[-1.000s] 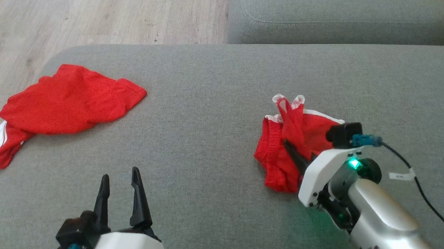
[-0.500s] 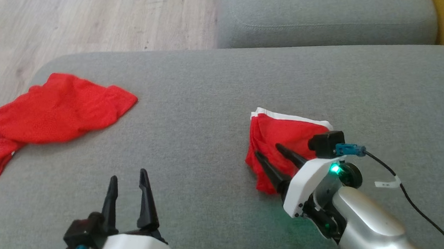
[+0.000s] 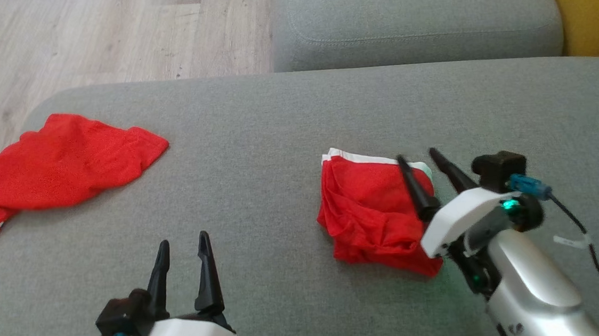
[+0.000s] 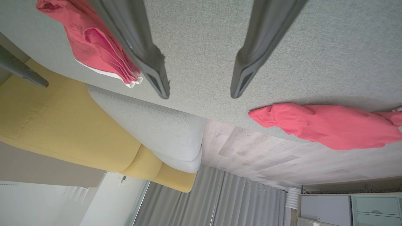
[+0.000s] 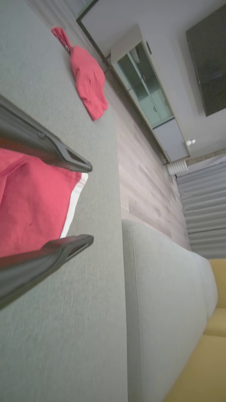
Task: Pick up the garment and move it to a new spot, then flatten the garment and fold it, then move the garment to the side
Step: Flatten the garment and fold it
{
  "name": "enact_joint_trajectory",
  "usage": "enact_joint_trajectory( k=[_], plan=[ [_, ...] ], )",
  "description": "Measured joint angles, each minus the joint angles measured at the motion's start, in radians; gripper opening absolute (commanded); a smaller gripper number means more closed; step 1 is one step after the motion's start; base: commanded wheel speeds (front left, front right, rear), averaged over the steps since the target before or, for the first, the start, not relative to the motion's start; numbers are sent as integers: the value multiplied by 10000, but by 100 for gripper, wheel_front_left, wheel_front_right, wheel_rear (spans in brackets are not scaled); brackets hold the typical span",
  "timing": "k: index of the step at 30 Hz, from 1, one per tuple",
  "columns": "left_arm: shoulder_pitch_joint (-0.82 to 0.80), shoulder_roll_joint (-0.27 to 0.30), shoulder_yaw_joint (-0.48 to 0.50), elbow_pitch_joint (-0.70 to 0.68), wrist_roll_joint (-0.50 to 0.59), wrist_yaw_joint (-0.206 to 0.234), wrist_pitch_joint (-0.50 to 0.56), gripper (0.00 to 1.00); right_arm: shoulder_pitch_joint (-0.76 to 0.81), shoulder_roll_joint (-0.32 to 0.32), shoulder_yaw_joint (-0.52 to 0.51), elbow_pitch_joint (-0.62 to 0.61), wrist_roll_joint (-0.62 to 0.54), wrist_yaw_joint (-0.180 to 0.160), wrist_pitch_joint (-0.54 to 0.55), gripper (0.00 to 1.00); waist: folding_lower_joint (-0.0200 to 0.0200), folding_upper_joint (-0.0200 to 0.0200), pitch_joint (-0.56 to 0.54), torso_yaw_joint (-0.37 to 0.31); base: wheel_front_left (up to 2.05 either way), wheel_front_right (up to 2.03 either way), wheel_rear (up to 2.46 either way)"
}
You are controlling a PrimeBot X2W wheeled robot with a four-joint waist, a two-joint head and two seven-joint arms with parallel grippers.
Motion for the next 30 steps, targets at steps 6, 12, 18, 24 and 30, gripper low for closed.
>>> enact_joint_trajectory(
  k=[6,12,18,24,30],
  plan=[
    [-1,-2,-2,-19,79,-8,0,100,385,-21,-832,203,-1394,0,224,0,0,0,86,231,0,0,0],
    [-1,2,4,-46,79,0,0,100,717,-36,-892,257,-1739,0,564,0,0,0,164,499,0,0,0],
    [-2,12,17,-56,79,2,0,100,1174,-21,-297,470,-1630,0,871,0,0,0,264,739,0,0,0],
    [-4,25,46,-63,79,4,0,100,1176,4,679,573,-1141,0,897,0,0,0,338,939,0,0,0],
    [-6,38,50,-71,79,4,0,100,1013,4,1894,426,-384,0,895,0,0,0,377,1054,0,0,0]
  ],
)
